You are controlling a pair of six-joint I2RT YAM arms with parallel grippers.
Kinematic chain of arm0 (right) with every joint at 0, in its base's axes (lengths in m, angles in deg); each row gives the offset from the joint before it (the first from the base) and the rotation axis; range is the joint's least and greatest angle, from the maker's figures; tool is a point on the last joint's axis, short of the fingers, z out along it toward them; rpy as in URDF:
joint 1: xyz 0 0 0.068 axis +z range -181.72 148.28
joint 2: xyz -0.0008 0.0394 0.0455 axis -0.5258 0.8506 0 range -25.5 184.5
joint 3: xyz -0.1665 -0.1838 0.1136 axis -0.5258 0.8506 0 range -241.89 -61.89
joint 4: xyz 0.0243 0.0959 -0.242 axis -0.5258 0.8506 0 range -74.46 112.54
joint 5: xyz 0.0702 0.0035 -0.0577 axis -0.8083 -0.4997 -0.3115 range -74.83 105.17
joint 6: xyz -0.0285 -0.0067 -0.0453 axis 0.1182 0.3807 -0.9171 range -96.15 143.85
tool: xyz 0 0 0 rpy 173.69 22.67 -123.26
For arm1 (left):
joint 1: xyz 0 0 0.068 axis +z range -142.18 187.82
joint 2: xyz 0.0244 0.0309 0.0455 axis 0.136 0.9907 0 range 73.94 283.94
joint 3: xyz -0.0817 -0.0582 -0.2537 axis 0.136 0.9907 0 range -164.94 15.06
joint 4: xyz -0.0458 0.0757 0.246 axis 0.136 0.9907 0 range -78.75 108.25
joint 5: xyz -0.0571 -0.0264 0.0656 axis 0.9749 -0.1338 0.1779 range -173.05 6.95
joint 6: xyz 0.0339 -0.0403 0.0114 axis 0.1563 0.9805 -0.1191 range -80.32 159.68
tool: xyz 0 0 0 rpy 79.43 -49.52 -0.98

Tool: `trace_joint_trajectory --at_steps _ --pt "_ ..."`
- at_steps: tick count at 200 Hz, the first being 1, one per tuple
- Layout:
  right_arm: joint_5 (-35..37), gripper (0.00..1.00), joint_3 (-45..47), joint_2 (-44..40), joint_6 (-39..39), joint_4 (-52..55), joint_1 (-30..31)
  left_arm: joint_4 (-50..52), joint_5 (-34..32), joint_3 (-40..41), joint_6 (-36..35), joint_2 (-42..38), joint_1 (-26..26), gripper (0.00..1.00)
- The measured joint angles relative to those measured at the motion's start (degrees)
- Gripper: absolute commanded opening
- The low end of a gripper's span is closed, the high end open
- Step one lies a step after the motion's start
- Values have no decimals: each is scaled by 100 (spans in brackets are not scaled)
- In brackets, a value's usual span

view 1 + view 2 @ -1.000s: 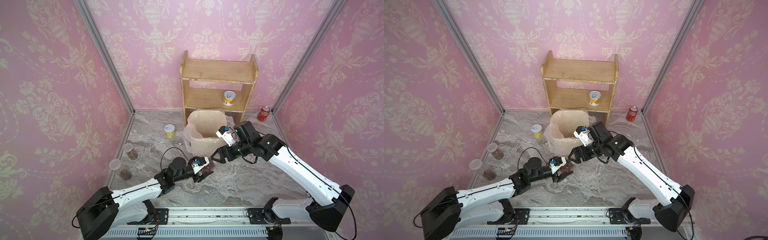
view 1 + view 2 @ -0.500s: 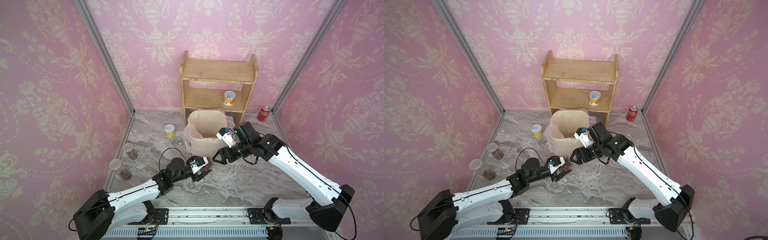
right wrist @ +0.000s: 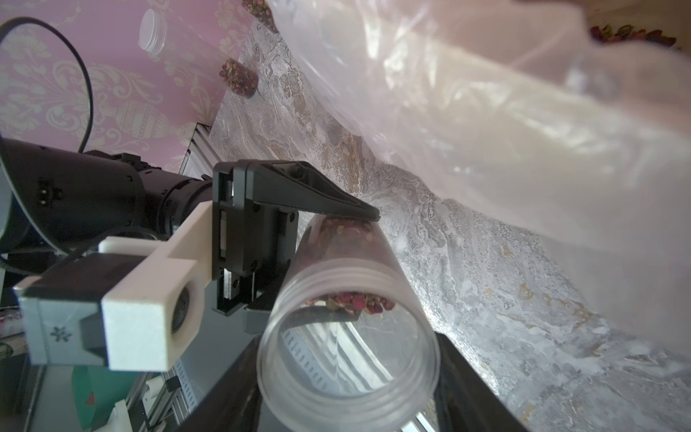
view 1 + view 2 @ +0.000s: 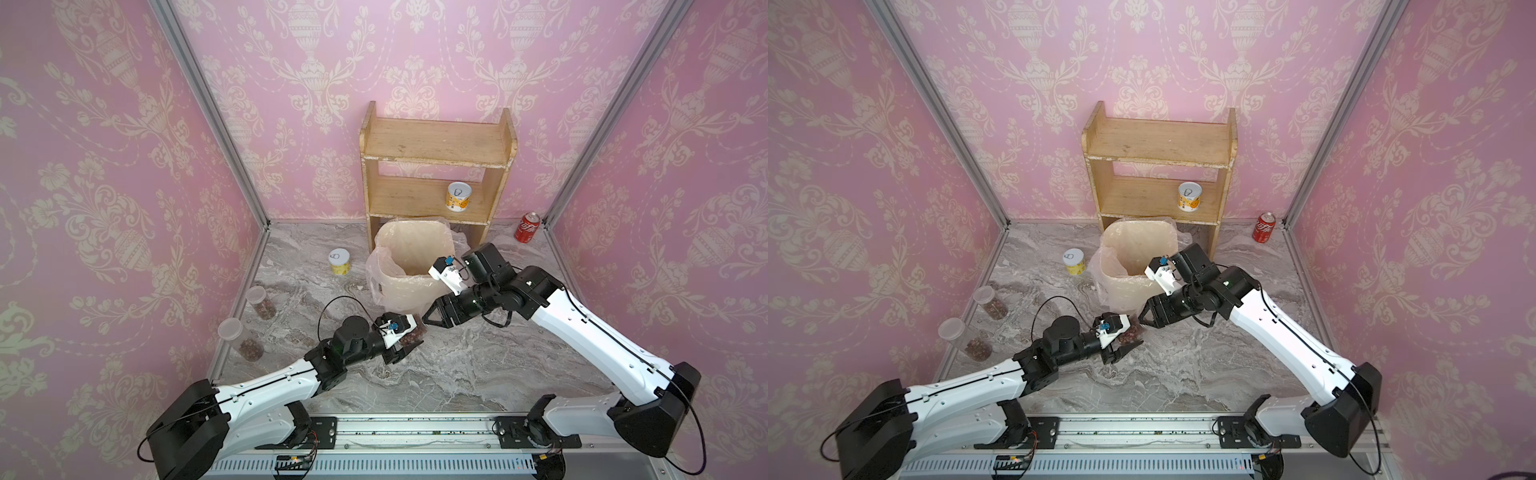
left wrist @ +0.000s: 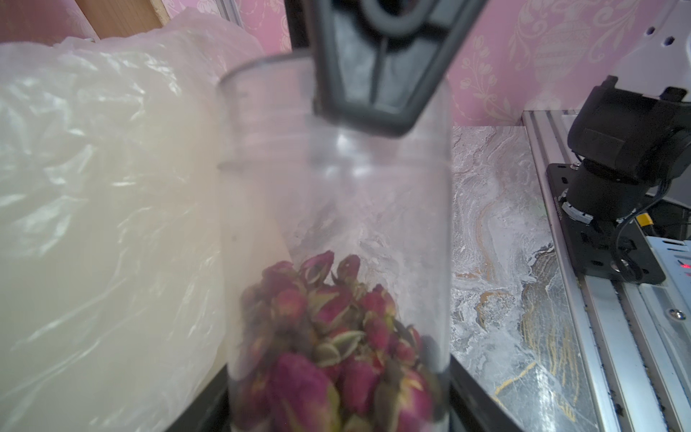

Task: Empty the moldy dried flower tea in the jars
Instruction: Unscrew the lid from the jar.

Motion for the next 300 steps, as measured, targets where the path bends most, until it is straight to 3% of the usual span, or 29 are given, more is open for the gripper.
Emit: trace_joint_trajectory --at_steps 51,97,137,146,203,219,233,253,271,300 --pt "-22 28 0 0 -358 24 13 0 72 0 70 11 0 35" --pt "48 18 175 -140 -2487 136 212 44 708 -2 354 212 7 34" --pt "-59 18 199 -201 -4699 308 319 68 1235 -2 470 275 33 33" --pt "-68 22 160 -188 -5119 396 345 76 1335 -2 474 275 37 33" --pt "90 27 -151 -48 -6679 844 538 87 1762 0 518 275 81 33" --pt "90 39 -151 -48 -6771 841 542 90 1770 0 520 275 81 34" --pt "83 66 -151 -50 -6747 820 542 81 1755 9 520 275 81 35" --pt "87 80 -138 -90 -6369 656 546 -4 1617 26 531 264 81 34" --pt "50 85 -66 -238 -5801 122 544 -17 1416 28 531 210 81 34" --pt "151 88 240 -833 -4085 -715 511 -9 1067 31 479 50 81 33"
